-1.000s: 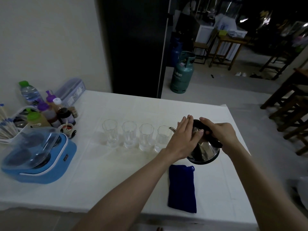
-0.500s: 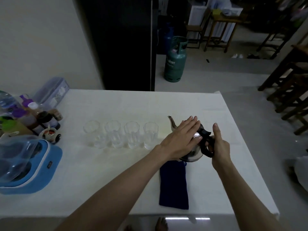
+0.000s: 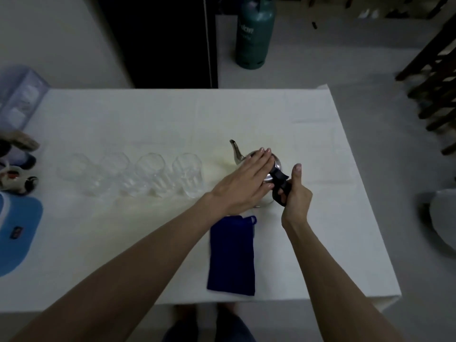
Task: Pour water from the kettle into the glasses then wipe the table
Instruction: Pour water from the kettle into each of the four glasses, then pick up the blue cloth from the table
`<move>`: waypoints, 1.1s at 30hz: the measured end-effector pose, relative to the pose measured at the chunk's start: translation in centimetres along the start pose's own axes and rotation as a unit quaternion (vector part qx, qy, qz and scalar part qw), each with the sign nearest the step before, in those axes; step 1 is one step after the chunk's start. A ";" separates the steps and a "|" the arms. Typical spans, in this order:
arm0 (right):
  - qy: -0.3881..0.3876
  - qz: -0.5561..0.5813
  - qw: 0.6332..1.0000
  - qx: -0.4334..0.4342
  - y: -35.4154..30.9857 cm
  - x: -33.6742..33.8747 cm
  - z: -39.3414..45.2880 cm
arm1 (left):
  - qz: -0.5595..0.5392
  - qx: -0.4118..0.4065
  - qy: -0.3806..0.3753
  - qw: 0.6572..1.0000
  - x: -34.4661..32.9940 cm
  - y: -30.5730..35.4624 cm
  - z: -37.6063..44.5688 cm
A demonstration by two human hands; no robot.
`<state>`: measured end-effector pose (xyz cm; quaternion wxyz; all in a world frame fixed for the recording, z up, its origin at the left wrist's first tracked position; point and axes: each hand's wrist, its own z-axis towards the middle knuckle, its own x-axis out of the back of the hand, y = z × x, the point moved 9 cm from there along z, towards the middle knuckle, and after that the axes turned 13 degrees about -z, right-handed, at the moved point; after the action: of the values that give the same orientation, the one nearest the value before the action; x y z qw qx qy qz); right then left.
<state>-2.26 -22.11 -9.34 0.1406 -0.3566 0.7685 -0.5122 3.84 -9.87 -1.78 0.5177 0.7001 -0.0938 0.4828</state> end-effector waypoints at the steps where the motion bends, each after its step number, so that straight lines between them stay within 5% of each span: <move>1: -0.001 -0.001 1.000 0.001 0.3 -0.1 0.2 | -0.002 -0.001 0.001 1.000 -0.3 -0.2 0.1; 15: -0.019 -0.004 0.999 0.045 1.2 0.0 0.9 | 0.046 -0.047 0.036 0.997 -2.3 -0.7 -0.1; 26: 0.169 -0.130 0.968 0.134 3.0 4.5 -4.6 | 0.019 0.023 0.100 0.995 -3.1 -1.3 -7.5; 30: 0.082 -0.250 0.947 0.183 5.3 1.8 -7.8 | 0.033 0.106 0.112 0.987 -5.2 -3.9 -14.0; 33: -0.002 -0.386 0.888 0.251 7.2 -1.9 -10.8 | 0.037 0.151 0.110 0.982 -6.7 -6.1 -19.0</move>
<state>-10.12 -11.77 -11.28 0.0187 -0.5788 0.4155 -0.7014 -6.78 5.86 -10.89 0.3951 0.7087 0.0118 0.5844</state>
